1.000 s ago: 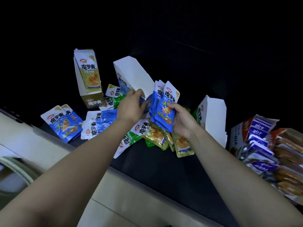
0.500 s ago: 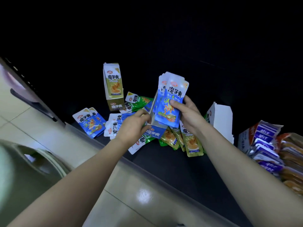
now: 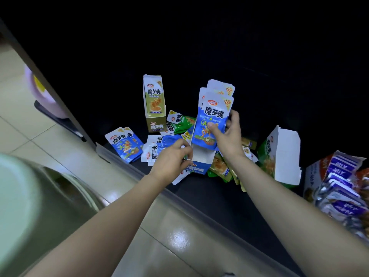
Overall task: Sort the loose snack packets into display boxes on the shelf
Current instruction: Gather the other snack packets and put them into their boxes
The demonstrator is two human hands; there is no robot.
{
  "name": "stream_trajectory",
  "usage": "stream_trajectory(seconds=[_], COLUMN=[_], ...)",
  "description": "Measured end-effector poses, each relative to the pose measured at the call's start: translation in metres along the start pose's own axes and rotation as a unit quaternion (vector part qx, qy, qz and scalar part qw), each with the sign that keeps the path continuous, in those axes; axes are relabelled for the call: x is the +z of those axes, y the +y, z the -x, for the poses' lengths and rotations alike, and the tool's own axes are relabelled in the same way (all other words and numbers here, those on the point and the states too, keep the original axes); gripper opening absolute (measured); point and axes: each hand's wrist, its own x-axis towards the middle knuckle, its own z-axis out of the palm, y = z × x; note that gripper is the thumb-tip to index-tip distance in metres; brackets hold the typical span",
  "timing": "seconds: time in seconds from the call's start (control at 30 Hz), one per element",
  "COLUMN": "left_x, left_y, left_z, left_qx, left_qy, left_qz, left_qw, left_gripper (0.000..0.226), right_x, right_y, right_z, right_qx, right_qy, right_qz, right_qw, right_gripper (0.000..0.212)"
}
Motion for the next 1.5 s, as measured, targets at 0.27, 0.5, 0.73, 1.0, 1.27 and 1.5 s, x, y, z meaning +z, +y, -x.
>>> stream_trajectory(seconds=[0.27, 0.5, 0.73, 1.0, 1.27, 1.5], left_x=[0.007, 0.011, 0.017, 0.028, 0.044, 0.072], left_y=[-0.007, -0.008, -0.008, 0.0, 0.011, 0.017], left_z=[0.003, 0.001, -0.003, -0.013, -0.064, -0.103], left_qx=[-0.01, -0.009, -0.026, -0.053, -0.021, -0.046], left_qy=[0.008, 0.013, -0.001, -0.032, 0.033, 0.021], left_qz=[0.017, 0.048, 0.089, 0.104, 0.077, 0.09], left_qw=[1.0, 0.999, 0.996, 0.993, 0.996, 0.995], left_gripper=[0.013, 0.013, 0.011, 0.008, 0.014, 0.013], right_x=[0.015, 0.019, 0.0, -0.022, -0.041, -0.062], right_y=[0.029, 0.035, 0.032, 0.039, 0.047, 0.072], right_z=[-0.003, -0.001, -0.008, -0.003, -0.015, -0.034], right_qx=[-0.008, -0.11, -0.113, -0.102, -0.033, 0.01], right_qy=[-0.015, 0.045, 0.024, -0.105, -0.073, -0.081], right_qz=[0.168, 0.353, 0.196, 0.177, 0.09, 0.138], right_qw=[0.986, 0.928, 0.974, 0.973, 0.993, 0.987], right_gripper=[0.067, 0.05, 0.062, 0.079, 0.055, 0.035])
